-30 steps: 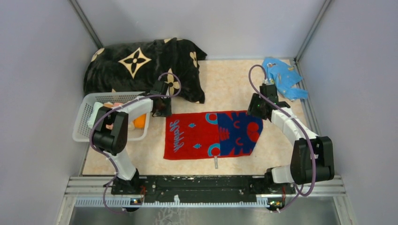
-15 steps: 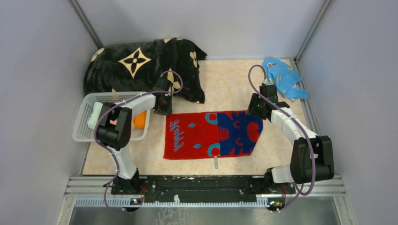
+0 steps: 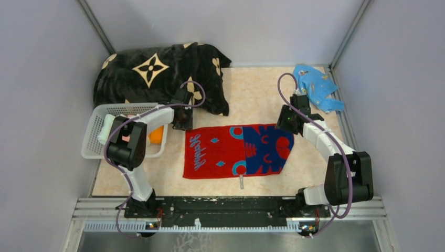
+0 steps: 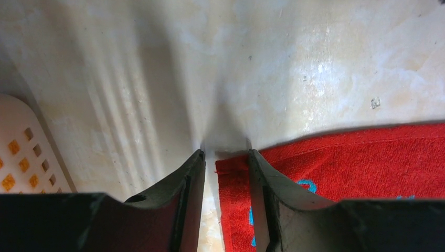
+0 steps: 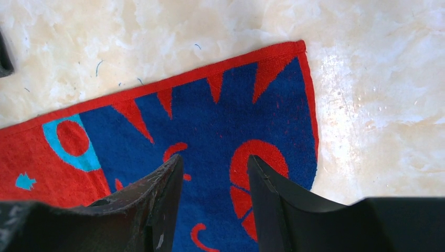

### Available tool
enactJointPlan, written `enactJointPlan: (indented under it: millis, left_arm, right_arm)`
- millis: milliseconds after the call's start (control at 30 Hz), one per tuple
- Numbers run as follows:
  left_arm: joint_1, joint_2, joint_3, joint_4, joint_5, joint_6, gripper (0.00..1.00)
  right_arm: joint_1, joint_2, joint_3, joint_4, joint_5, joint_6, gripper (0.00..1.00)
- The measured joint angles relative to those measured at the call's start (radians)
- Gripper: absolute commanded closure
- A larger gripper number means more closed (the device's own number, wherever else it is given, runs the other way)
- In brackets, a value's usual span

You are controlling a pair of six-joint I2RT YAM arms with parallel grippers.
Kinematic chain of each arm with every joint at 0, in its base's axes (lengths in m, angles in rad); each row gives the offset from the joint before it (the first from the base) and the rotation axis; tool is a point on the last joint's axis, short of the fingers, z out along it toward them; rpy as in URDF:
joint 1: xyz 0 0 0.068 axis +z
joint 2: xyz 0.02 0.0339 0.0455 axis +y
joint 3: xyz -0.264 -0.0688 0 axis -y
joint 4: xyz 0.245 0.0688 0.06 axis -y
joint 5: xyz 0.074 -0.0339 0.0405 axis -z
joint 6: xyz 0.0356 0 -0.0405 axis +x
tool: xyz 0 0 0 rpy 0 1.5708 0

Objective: Roll the towels
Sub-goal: Flatten out the towel at the center of the board.

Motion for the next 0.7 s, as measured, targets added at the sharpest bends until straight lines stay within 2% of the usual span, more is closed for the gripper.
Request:
enactJointPlan:
  millis: [333, 700]
  left_arm:
    - [-0.001, -0.033, -0.001, -0.081, 0.014, -0.008, 0.53]
    - [-0.002, -0.076, 0.016, -0.106, 0.014, -0.012, 0.53]
  right_arm:
    - [0.0, 0.0, 0.019, -0.012, 0.01, 0.0, 0.51]
    - [0.0, 0.001, 0.019, -0.013, 0.015, -0.002, 0.51]
